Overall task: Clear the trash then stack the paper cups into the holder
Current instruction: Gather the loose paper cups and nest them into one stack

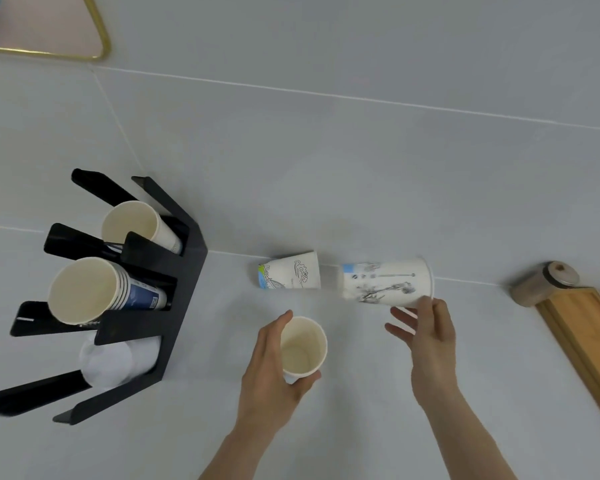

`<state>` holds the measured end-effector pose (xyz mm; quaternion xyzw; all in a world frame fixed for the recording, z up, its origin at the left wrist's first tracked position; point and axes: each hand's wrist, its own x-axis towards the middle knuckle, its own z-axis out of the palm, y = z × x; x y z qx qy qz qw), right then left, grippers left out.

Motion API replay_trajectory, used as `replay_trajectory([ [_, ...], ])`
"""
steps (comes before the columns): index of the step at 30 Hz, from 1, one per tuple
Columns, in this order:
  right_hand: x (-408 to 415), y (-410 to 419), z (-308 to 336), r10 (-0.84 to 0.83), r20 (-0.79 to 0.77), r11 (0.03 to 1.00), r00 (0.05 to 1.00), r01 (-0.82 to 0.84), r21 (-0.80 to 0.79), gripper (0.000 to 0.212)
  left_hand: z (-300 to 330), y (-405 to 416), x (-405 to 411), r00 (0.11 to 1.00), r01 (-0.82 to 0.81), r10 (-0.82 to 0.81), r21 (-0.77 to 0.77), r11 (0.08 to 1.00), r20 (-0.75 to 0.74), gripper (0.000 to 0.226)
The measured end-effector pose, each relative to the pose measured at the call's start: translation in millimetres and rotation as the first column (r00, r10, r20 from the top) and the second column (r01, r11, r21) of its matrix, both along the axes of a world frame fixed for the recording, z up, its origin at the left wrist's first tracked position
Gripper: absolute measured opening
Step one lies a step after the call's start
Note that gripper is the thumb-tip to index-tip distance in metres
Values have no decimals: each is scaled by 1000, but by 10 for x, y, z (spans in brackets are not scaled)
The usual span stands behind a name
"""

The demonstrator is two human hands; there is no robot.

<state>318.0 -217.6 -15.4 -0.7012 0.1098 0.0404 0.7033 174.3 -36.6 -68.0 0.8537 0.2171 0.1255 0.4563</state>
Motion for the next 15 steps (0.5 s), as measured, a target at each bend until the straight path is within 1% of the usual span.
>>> replay_trajectory([
  [1,-162,63,88,78,101,995,992,-70,-76,24,11,0,-1,1000,-2,2,-6,1000,-2,106],
  [2,-313,110,156,167,205,975,964,-131,-179,23,23,3,2,1000,-4,4,-11,1000,-5,107],
  [3,-442,140,205,267,304,937,915,-173,-303,22,30,7,7,1000,-2,2,-17,1000,-7,107],
  [4,-545,155,231,377,382,877,844,-193,-440,21,31,10,13,1000,4,-4,-27,1000,-8,108],
  [5,-630,161,242,482,426,806,765,-196,-559,21,39,14,15,1000,9,-9,-44,999,-7,111],
  [6,-693,163,233,565,436,739,700,-196,-644,19,51,17,10,1000,9,-9,-66,998,-8,115],
  [8,-797,158,188,665,397,640,632,-208,-740,23,74,15,-24,1000,-1,1,-103,995,-3,123],
  [11,-906,138,54,759,357,542,545,-225,-810,46,97,4,-66,999,-2,8,-112,994,51,128],
  [13,-946,148,-58,822,341,483,457,-240,-842,48,102,31,-60,998,-9,15,-105,994,64,130],
  [15,-972,163,-145,857,305,431,416,-252,-866,46,113,58,-40,998,2,3,-72,997,67,122],
])
